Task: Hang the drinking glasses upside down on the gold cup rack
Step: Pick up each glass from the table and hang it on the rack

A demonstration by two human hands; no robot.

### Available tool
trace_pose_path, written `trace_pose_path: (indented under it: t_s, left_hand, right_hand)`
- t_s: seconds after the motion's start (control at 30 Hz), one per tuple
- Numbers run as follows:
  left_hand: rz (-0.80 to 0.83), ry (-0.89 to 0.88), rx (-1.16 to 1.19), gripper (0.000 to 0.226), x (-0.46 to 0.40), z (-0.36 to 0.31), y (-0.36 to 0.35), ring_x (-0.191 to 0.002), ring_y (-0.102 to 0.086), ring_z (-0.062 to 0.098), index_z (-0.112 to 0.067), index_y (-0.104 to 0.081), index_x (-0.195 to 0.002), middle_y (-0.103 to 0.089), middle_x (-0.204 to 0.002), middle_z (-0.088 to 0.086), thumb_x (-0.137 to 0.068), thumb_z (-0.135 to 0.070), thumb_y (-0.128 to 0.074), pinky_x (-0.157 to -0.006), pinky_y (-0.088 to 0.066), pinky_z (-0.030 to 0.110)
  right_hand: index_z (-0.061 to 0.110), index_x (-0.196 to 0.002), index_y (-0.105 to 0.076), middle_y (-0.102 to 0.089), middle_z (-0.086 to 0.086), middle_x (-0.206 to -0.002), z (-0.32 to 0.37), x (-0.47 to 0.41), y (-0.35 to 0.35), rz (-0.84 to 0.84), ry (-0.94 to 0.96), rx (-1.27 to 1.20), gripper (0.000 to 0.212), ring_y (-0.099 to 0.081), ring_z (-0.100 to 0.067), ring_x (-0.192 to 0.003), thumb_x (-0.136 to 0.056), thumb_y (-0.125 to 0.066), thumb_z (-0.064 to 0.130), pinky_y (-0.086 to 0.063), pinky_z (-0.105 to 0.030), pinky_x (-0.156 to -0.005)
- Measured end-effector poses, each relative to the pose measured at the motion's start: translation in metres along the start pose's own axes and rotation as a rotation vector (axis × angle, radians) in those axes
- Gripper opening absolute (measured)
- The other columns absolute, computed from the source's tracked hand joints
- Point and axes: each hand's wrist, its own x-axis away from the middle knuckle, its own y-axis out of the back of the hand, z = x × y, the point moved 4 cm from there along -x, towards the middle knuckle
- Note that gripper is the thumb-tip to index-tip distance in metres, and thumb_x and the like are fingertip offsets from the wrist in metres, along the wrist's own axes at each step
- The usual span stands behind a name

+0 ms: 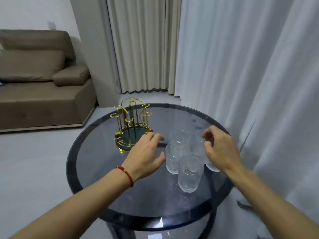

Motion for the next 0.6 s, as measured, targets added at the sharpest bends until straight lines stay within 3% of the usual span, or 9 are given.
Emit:
trace_pose_path:
  t_s: [0.07,0.13,0.17,0.23,0.3,0.43,0.53,0.6]
  left_hand:
    - [0.004,0.099,0.142,0.036,0.024,-0.002,-0.007,-0.100,-0.052,0.013,-0.020,-0.055,-0.121,-0.056,-0.109,-0.002,-0.088,-0.034,-0.057,-0.087,-0.051,0.033]
    - [0.097,0.174,0.254,0.035,0.043,-0.007,-0.023,-0.097,-0.054,0.012,-0.022,-0.054,-0.122,-0.056,-0.109,-0.001,-0.088,-0.024,-0.063,-0.083,-0.053,0.030]
    - [0.158,0.202,0.287,0.038,0.048,-0.008,-0.032,-0.096,-0.056,0.014,-0.022,-0.053,-0.123,-0.056,-0.110,0.000,-0.087,-0.022,-0.065,-0.081,-0.053,0.029]
    - [0.239,0.271,0.358,0.045,0.053,-0.010,-0.045,-0.093,-0.059,0.015,-0.022,-0.049,-0.128,-0.055,-0.115,0.001,-0.087,-0.023,-0.067,-0.075,-0.052,0.024]
    - [0.290,0.356,0.462,0.054,0.063,-0.010,-0.058,-0.089,-0.062,0.013,-0.024,-0.044,-0.132,-0.053,-0.120,0.001,-0.085,-0.031,-0.070,-0.070,-0.048,0.017]
    - [0.261,0.437,0.642,0.081,0.072,-0.016,-0.075,-0.088,-0.065,0.006,-0.030,-0.037,-0.139,-0.052,-0.123,-0.005,-0.070,-0.058,-0.069,-0.072,-0.054,0.016]
    - [0.193,0.459,0.738,0.094,0.061,-0.019,-0.072,-0.092,-0.066,0.005,-0.036,-0.034,-0.143,-0.052,-0.123,-0.011,-0.063,-0.066,-0.074,-0.076,-0.060,0.026]
    - [0.168,0.424,0.794,0.091,0.055,-0.023,-0.069,-0.096,-0.066,0.004,-0.042,-0.035,-0.141,-0.054,-0.121,-0.014,-0.065,-0.063,-0.080,-0.077,-0.062,0.032]
  right_hand:
    - [0.029,-0.084,-0.062,-0.070,0.010,-0.082,-0.021,0.035,-0.005,0.039,-0.213,-0.067,0.019,-0.066,-0.018,-0.075,-0.084,-0.061,0.011,-0.057,-0.041,-0.074]
    - [0.027,-0.110,-0.066,-0.073,0.005,-0.108,-0.033,0.074,-0.025,0.326,-0.352,-0.136,0.027,-0.068,-0.016,-0.090,-0.086,-0.066,0.017,-0.056,-0.039,-0.088]
    - [0.022,-0.128,-0.059,-0.067,0.004,-0.122,-0.034,0.085,-0.036,0.484,-0.346,-0.148,0.043,-0.066,-0.016,-0.099,-0.085,-0.069,0.022,-0.054,-0.036,-0.093]
    - [0.024,-0.141,-0.043,-0.058,0.007,-0.136,-0.022,0.093,-0.048,0.607,-0.295,-0.184,0.070,-0.063,-0.015,-0.113,-0.080,-0.073,0.039,-0.052,-0.035,-0.099]
    - [0.029,-0.142,-0.040,-0.059,0.011,-0.137,-0.013,0.096,-0.054,0.517,-0.306,-0.190,0.082,-0.061,-0.018,-0.120,-0.072,-0.073,0.055,-0.052,-0.039,-0.098]
    - [0.030,-0.136,-0.040,-0.069,0.001,-0.126,-0.009,0.098,-0.063,0.376,-0.335,-0.087,0.081,-0.064,-0.029,-0.115,-0.069,-0.070,0.065,-0.054,-0.045,-0.089]
    - [0.032,-0.118,-0.044,-0.068,0.008,-0.113,-0.004,0.107,-0.055,0.295,-0.275,-0.069,0.071,-0.067,-0.023,-0.104,-0.067,-0.070,0.074,-0.054,-0.041,-0.080]
    - [0.035,-0.115,-0.045,-0.062,0.012,-0.112,0.009,0.110,-0.046,0.212,-0.133,-0.073,0.065,-0.064,-0.016,-0.099,-0.065,-0.071,0.068,-0.055,-0.039,-0.080]
